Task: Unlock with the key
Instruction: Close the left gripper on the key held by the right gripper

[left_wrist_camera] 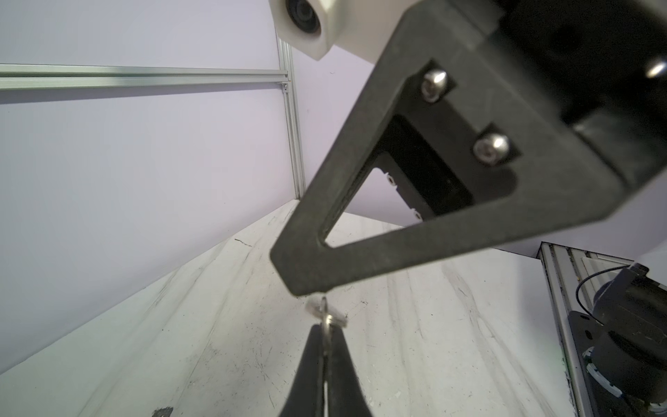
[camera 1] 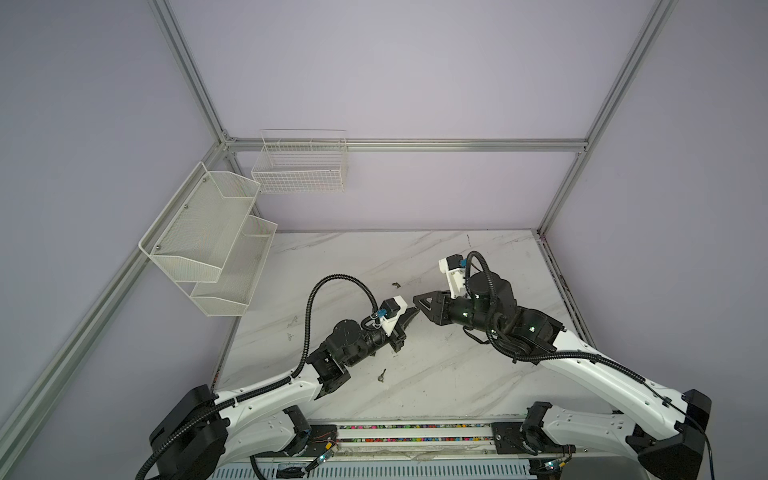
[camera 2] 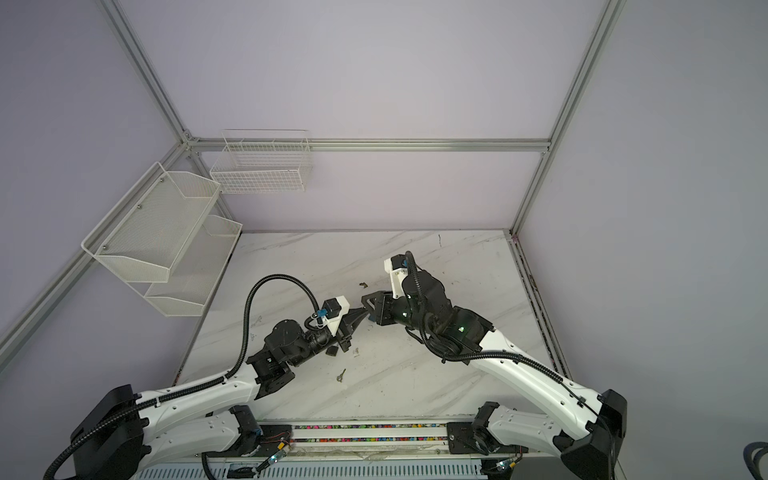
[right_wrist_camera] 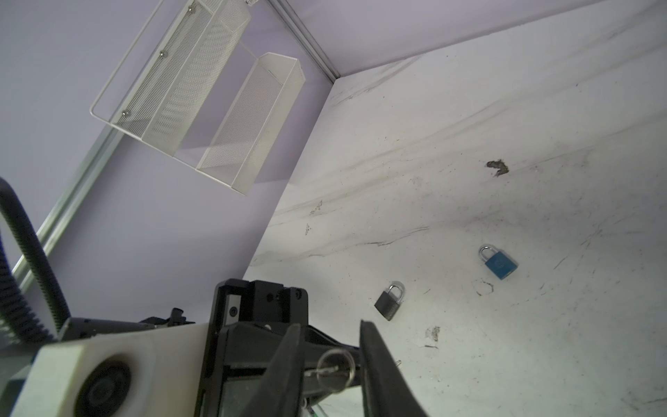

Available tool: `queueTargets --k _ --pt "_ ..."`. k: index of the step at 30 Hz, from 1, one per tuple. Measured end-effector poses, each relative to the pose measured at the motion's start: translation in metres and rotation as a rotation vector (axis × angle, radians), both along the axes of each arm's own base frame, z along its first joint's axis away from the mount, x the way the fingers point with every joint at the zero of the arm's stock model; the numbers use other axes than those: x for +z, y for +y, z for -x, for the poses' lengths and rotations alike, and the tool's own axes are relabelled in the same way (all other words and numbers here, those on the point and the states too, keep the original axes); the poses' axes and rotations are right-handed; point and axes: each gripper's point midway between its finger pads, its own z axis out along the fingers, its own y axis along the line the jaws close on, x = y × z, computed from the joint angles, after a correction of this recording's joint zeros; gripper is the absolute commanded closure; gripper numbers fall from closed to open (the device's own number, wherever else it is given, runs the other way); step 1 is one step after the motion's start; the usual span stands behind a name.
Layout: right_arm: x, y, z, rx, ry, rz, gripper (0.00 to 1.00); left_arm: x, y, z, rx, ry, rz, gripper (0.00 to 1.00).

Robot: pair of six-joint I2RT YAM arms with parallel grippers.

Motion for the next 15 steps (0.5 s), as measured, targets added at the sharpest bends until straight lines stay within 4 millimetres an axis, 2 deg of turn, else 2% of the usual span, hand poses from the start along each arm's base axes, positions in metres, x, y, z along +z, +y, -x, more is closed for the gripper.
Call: queueTargets --k 4,8,12,15 --pt "-0.004 -0.002 -0.005 0.016 -0.014 -0.001 0.56 -0.009 0.005 0.005 -0.003 0.041 -0.048 1.00" --pt "-0.010 -0.004 -0.006 0.084 -0.036 -0.049 0.46 -0.026 0.010 0.008 -0.024 0.091 -0.110 1.00" --pt "-0.006 0.001 0.010 0.202 -0.096 -0.103 0.40 -0.035 0.016 0.008 -0.052 0.129 -0.140 1.00" --pt "0.005 0.006 0.023 0.287 -0.166 -0.147 0.38 -0.034 0.019 0.007 -0.083 0.145 -0.144 1.00"
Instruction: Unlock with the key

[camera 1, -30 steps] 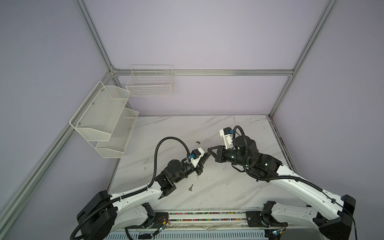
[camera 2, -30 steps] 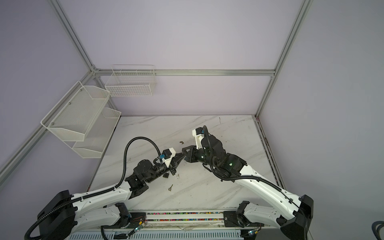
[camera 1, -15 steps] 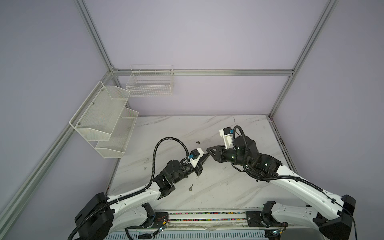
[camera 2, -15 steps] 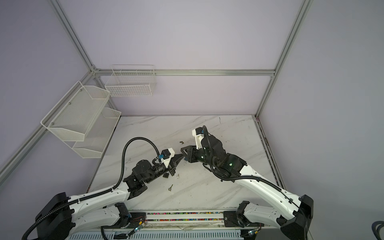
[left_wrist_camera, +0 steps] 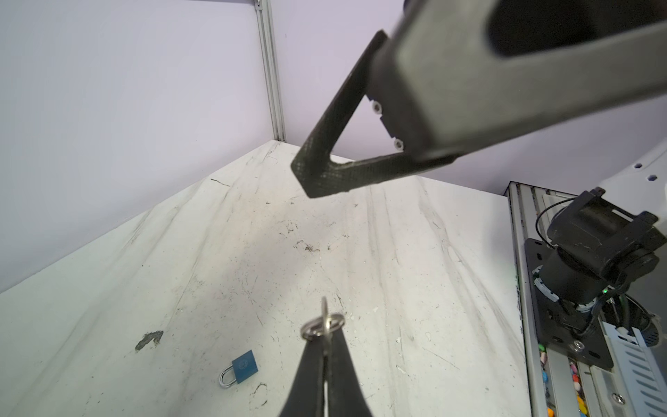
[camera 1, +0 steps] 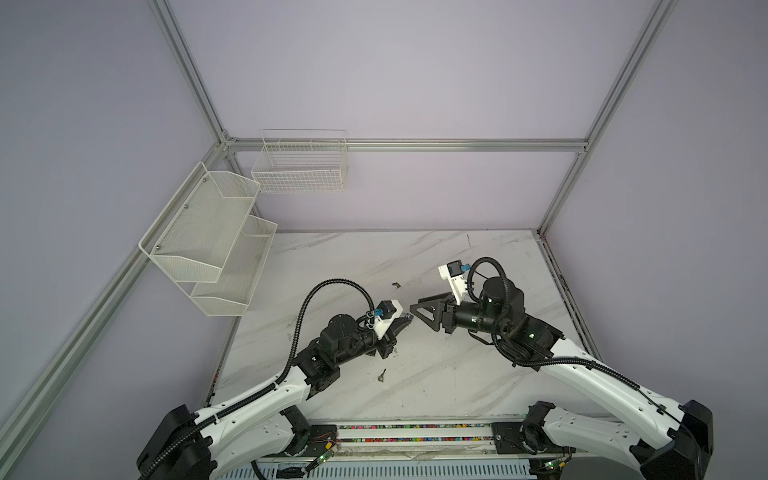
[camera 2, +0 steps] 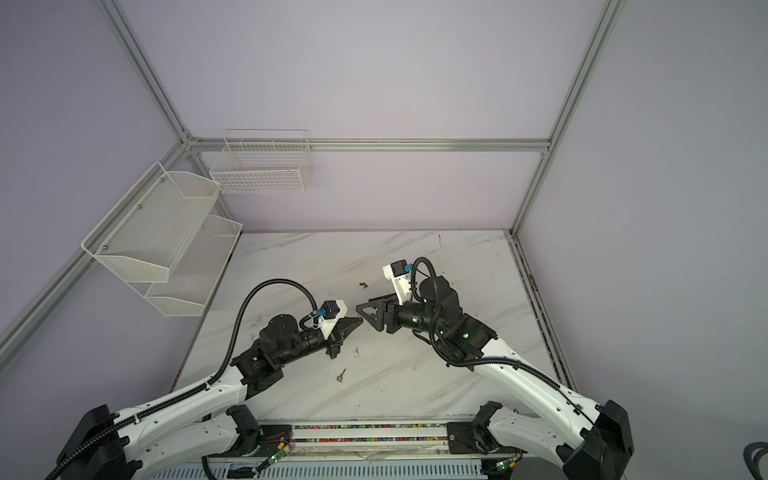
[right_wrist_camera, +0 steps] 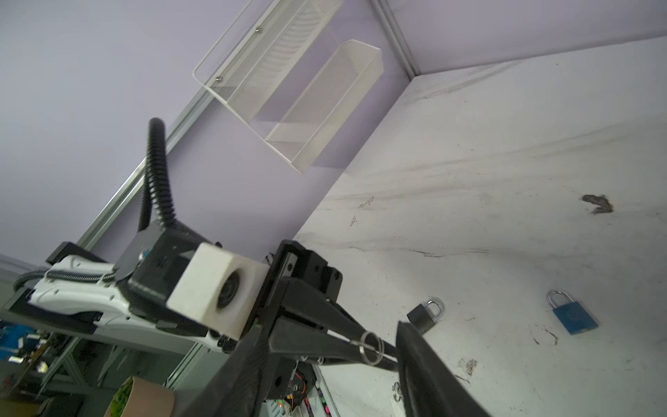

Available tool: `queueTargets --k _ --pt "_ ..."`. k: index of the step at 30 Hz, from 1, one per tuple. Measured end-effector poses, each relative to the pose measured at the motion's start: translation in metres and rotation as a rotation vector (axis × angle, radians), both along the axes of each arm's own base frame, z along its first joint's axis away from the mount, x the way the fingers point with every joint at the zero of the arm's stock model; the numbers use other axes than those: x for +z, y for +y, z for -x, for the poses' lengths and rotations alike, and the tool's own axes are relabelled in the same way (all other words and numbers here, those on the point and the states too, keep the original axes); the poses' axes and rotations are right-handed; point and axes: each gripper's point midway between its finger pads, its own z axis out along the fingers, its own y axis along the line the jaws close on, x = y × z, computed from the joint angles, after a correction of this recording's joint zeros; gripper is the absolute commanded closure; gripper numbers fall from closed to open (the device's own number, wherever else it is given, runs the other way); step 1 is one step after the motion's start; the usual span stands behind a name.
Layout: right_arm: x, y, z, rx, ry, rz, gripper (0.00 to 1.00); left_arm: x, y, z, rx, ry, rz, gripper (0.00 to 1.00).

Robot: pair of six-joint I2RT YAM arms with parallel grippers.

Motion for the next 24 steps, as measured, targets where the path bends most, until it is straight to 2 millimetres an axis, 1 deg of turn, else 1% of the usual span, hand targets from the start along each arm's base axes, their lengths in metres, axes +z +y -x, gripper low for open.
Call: queueTargets --k 3,5,8,11,14,16,19,21,24 --pt "0.006 0.003 0.005 0.043 -0.052 -0.021 0.38 0.007 0.000 0.000 -0.032 0.000 0.017 1.00" --pt "0.006 0.004 0.005 0.052 -0.079 -0.021 0.38 0.011 0.000 0.001 -0.051 0.001 0.026 1.00" --pt "0.001 0.007 0.005 0.071 -0.104 -0.009 0.40 0.018 -0.003 0.005 -0.082 -0.007 0.040 1.00" --pt "-0.008 0.012 0.005 0.103 -0.113 0.006 0.40 0.024 -0.005 0.009 -0.112 -0.015 0.054 1.00" --pt "-0.018 0.014 0.007 0.125 -0.113 0.024 0.46 0.025 -0.007 0.011 -0.127 -0.010 0.060 1.00" --pt "-0.021 0.014 0.009 0.138 -0.121 0.029 0.48 0.024 -0.008 0.013 -0.137 -0.002 0.062 1.00" --pt "-0.020 0.015 0.010 0.150 -0.139 0.029 0.53 0.023 -0.009 0.014 -0.145 0.002 0.063 1.00" --pt "-0.018 0.015 0.010 0.153 -0.153 0.025 0.59 0.023 -0.009 0.014 -0.151 0.002 0.063 1.00" --pt "-0.020 0.017 0.009 0.158 -0.162 0.031 0.60 0.022 -0.010 0.015 -0.158 0.006 0.063 1.00"
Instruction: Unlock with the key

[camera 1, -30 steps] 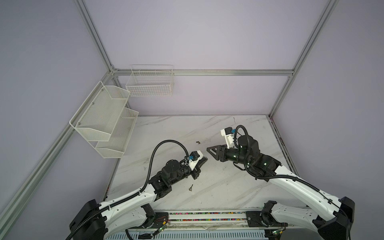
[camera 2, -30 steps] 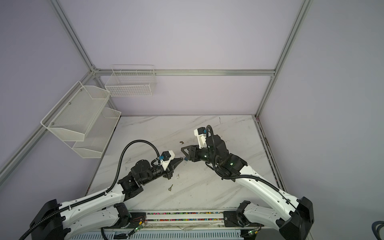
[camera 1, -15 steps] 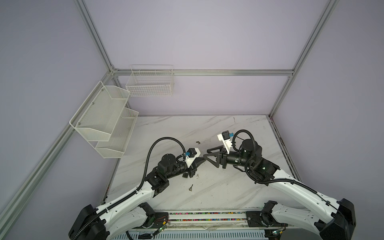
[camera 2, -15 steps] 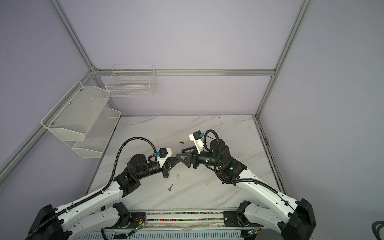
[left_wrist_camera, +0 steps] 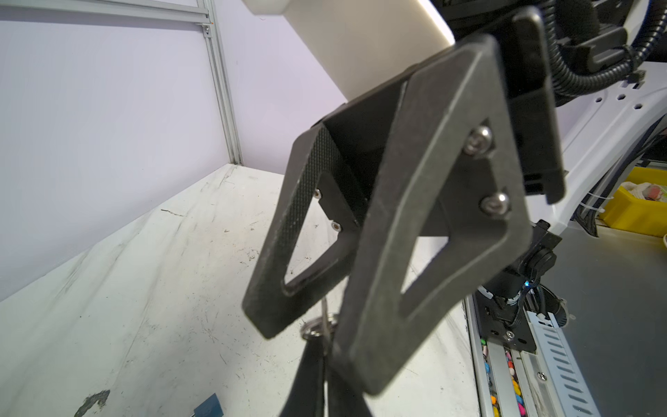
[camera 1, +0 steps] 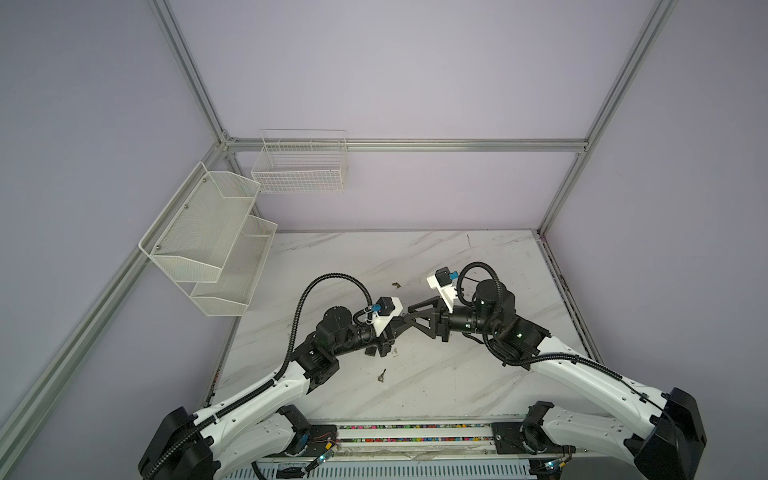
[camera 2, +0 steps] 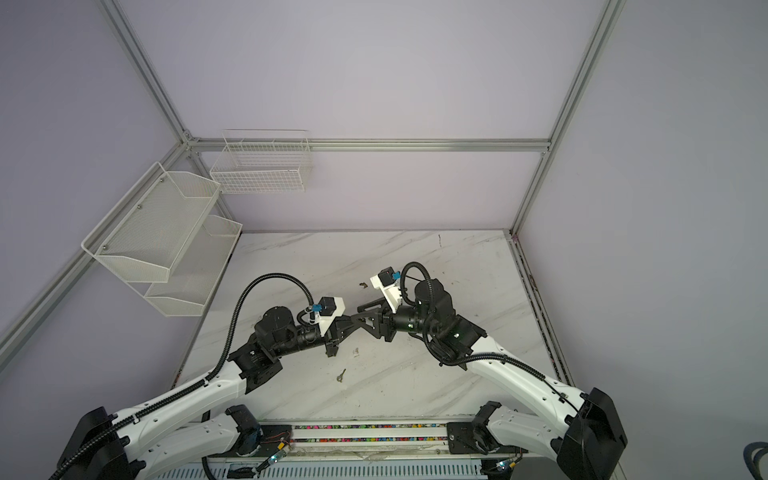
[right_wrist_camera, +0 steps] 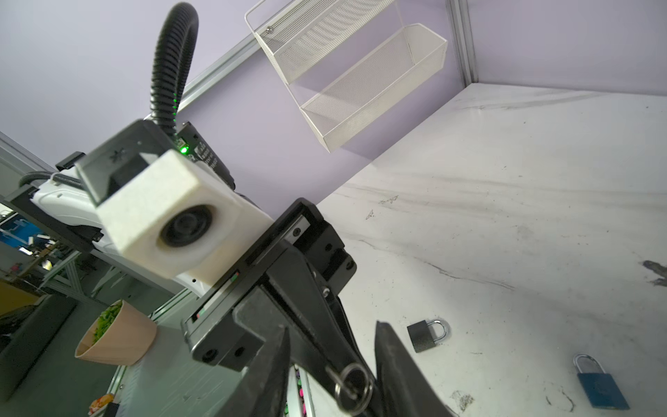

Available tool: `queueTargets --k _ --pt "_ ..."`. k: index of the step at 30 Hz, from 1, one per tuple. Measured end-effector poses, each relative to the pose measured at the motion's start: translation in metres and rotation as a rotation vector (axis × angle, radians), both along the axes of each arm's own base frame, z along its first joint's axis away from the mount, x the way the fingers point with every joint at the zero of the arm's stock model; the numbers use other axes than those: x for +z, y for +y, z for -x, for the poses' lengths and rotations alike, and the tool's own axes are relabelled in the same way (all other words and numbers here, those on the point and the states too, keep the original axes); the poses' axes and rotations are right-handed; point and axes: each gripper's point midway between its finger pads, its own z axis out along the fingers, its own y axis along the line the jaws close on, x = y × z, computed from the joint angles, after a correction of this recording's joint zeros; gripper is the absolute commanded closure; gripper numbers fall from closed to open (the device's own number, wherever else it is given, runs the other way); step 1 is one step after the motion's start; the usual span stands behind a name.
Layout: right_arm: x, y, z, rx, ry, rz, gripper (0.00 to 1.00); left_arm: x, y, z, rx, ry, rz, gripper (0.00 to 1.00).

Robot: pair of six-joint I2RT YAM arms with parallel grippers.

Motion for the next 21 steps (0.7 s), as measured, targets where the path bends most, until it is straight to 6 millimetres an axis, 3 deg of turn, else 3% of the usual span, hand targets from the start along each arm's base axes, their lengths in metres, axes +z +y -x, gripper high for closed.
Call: queueTargets --k 5,12,19,21 --pt "-0.0042 0.0016 -0.0019 0.002 -0.008 0.011 0.66 0.0031 -0.0016 0.0001 -0.008 0.005 0.005 1.00" --pt "-0.0041 0.0012 -0.0030 0.001 -0.032 0.014 0.86 0.0017 -0.0032 -0.0011 -0.012 0.016 0.005 1.00" --pt "-0.0054 0.0002 -0.0058 -0.011 -0.046 0.021 1.00 -0.0001 -0.0043 -0.0008 -0.017 0.041 0.009 1.00" --pt "-0.0055 0.0000 -0.0065 -0.015 -0.046 0.021 1.00 -0.0003 -0.0042 -0.0008 -0.017 0.044 0.009 1.00"
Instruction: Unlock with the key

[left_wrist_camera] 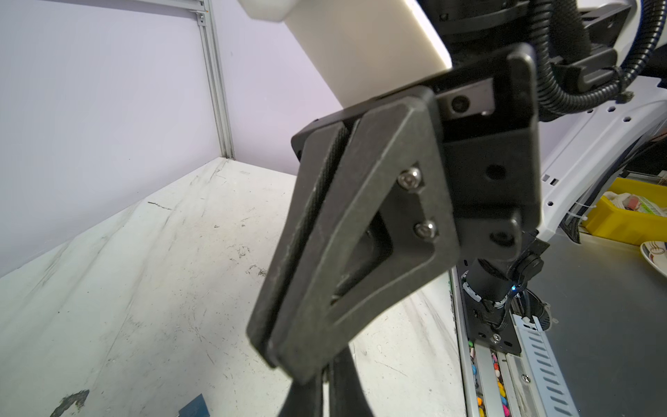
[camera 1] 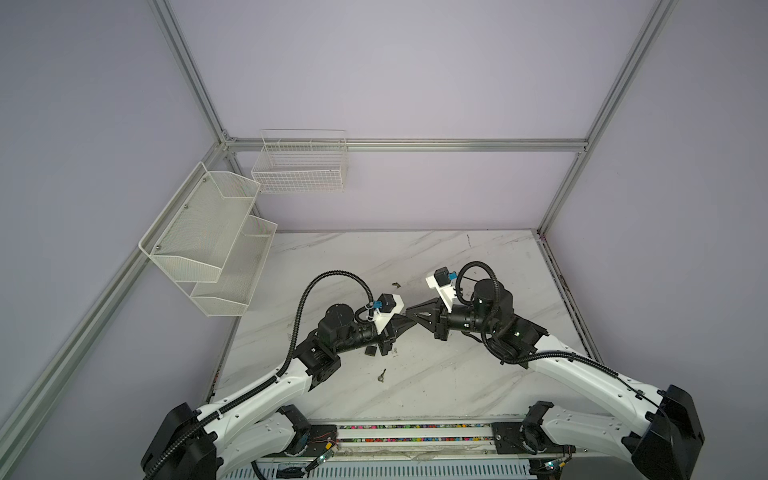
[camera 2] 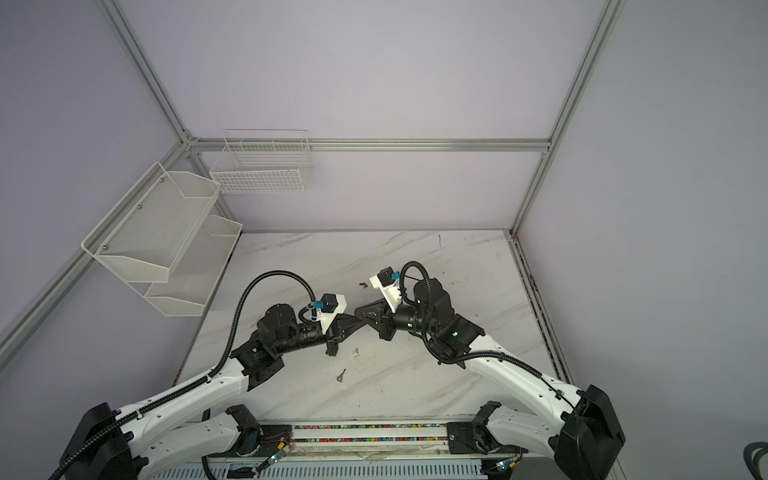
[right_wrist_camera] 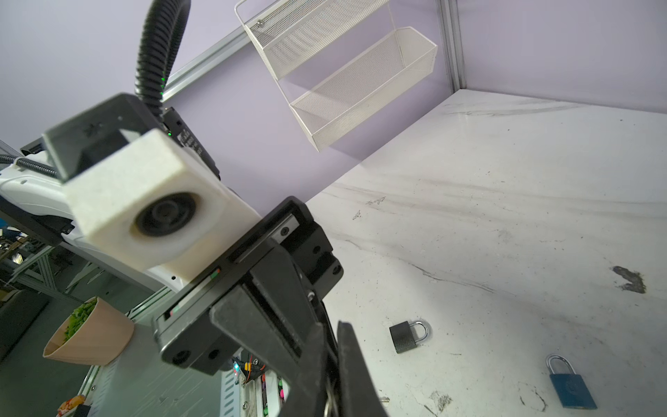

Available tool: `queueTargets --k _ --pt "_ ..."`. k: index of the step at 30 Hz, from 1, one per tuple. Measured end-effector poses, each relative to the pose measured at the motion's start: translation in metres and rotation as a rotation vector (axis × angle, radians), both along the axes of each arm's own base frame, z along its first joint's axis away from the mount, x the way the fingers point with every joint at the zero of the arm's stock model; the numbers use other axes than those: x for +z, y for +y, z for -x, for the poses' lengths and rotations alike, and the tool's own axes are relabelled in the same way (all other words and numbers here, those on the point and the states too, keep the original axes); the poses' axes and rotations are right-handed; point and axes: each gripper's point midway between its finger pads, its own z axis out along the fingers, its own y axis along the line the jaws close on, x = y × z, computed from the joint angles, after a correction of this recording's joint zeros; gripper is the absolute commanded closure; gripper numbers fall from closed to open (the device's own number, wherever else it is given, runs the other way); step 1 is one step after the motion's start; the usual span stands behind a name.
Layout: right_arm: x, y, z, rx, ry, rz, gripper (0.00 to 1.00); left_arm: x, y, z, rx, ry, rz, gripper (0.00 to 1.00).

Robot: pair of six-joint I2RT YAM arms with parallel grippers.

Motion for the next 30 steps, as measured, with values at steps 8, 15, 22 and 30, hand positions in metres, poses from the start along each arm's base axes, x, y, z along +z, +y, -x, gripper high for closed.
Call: queueTargets --k 8,15,22,30 --pt "0.002 -0.004 -0.007 -0.052 -0.001 -0.002 1.00 0.005 0.000 -0.001 0.004 0.034 0.020 0.61" --pt "0.012 -0.015 -0.023 -0.183 0.049 -0.035 1.00 0.025 0.014 -0.010 0.122 0.111 0.108 0.36" --pt "0.022 -0.022 -0.039 -0.301 0.159 -0.126 1.00 0.066 0.053 -0.024 0.346 0.315 0.419 0.38" --pt "0.034 -0.027 -0.051 -0.387 0.296 -0.324 1.00 0.073 0.049 -0.026 0.421 0.558 0.648 0.41"
